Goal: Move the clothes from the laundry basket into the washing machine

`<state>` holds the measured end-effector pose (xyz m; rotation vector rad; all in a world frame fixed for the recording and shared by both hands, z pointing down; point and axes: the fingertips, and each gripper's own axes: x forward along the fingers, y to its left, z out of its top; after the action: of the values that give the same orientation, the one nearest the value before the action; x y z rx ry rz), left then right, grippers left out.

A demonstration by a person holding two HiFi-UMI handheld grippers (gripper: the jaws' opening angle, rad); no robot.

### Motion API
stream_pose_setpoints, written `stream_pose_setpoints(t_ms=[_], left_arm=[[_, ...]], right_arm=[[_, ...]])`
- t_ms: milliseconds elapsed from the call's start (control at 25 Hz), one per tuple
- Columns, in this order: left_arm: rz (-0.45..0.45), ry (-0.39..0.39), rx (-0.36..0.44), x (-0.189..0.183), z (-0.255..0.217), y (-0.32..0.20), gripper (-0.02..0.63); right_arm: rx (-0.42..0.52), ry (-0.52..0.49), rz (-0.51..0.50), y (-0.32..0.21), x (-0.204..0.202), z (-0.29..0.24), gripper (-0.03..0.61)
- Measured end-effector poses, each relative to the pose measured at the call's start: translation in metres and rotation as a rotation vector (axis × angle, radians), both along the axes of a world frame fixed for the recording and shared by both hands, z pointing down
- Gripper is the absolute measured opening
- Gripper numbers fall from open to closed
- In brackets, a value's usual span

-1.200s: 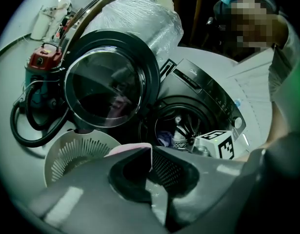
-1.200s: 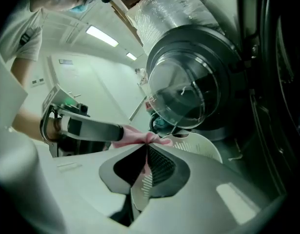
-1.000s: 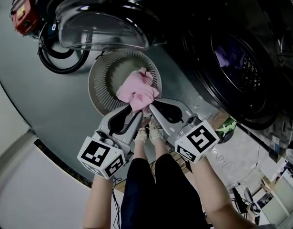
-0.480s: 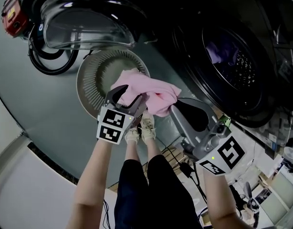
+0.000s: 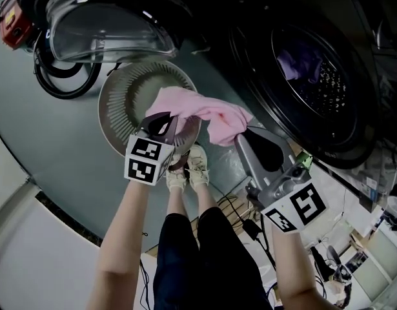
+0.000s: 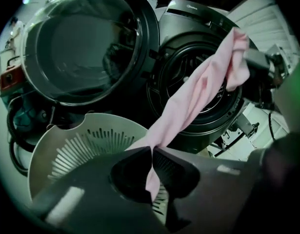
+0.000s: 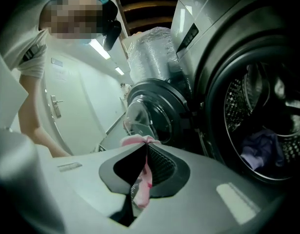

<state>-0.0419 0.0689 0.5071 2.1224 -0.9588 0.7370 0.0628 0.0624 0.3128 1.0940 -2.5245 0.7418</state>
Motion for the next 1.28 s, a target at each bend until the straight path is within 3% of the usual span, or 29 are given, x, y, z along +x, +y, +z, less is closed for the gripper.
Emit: stream_pose_setpoints(t_ms=[160,240,360,480,720,840,960,1000,1280], left_arm=[[-0.021,0.080,0.035,-0.012,-0.047,0.001,0.015],[-0.021,0.133,0.075,-0.011,-0.080,-0.005,0.015],[-0.009,0.192,0.123,-0.001,-0.124,-0.013,0.015],[0.001,0.252,0.142,0.015,-0.156,-0.016,0.015],[-0.023,0.376,0.120,0.033,-0.189,-0.019,0.015],[-0.030,0.439,0.111,0.043,-0.195,-0.023,0.015],[-0.055,0.446,0.127,0.044,-0.190,-0.032,0.015],[-0.065,0.440,0.131,0.043,-0.187,-0.035,0.015],[-0.057,0.372,0.135,0.055,-0.154,-0.038,0.035]], right_arm=[[0.004,0.205,-0.018,0.000,0.005,0.034,0.044],[-0.004,0.243,-0.062,0.003,-0.006,0.047,0.047],[-0.026,0.215,-0.115,0.008,-0.032,0.061,0.072],[-0.070,0.162,-0.101,0.007,-0.053,0.073,0.197],[-0.067,0.157,-0.085,0.002,-0.075,0.087,0.295],[-0.075,0.111,0.036,-0.012,-0.069,0.090,0.279],[-0.126,0.023,0.169,-0.026,-0.052,0.097,0.136],[-0.136,0.014,0.199,-0.030,-0.045,0.099,0.120],[-0.106,0.077,0.336,-0.046,0.014,0.100,0.098]])
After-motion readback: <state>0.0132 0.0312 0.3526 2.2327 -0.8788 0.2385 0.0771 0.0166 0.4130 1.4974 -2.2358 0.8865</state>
